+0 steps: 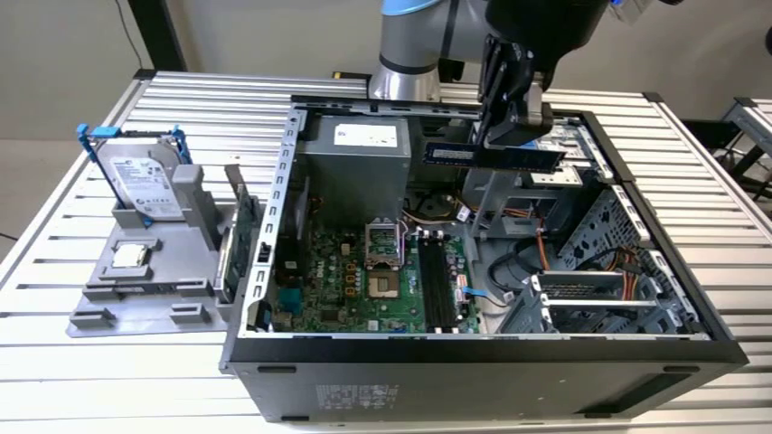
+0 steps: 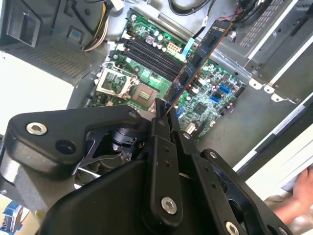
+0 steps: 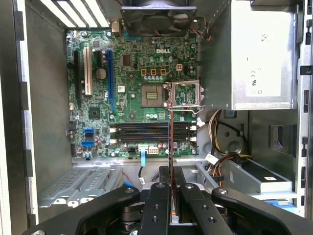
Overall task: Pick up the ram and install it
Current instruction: 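Insert the ram into the slot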
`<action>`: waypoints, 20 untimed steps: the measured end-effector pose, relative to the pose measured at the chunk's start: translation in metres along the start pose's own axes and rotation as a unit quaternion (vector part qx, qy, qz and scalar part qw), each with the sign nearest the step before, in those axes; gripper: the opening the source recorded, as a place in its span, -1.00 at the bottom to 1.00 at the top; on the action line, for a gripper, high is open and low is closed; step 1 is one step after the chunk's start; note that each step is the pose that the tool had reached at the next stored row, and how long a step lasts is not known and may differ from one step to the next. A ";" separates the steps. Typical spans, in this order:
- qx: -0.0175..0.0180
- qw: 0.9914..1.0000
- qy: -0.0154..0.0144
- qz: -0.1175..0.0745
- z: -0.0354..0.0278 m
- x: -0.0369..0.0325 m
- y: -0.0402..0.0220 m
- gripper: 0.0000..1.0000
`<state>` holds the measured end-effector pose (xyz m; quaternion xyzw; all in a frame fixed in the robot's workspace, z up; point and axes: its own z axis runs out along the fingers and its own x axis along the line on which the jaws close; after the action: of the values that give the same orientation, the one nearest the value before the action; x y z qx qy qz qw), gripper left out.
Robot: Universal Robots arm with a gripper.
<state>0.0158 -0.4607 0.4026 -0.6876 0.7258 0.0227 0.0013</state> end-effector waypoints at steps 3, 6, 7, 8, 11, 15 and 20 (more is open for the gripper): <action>0.000 1.000 0.000 0.007 0.0000 0.0000 0.0000 -1.00; 0.000 1.000 0.000 0.015 0.0000 0.0000 0.0000 -1.00; 0.001 1.000 -0.001 0.018 0.0000 0.0000 0.0000 -1.00; 0.001 1.000 -0.001 0.020 0.0000 0.0000 0.0000 -1.00; 0.001 1.000 -0.001 0.021 0.0000 0.0000 0.0000 -1.00; 0.001 1.000 -0.001 0.023 0.0000 0.0000 0.0000 -1.00; 0.001 0.999 -0.001 0.035 0.0000 0.0000 0.0000 -1.00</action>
<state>0.0158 -0.4607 0.4026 -0.6619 0.7493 0.0227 0.0021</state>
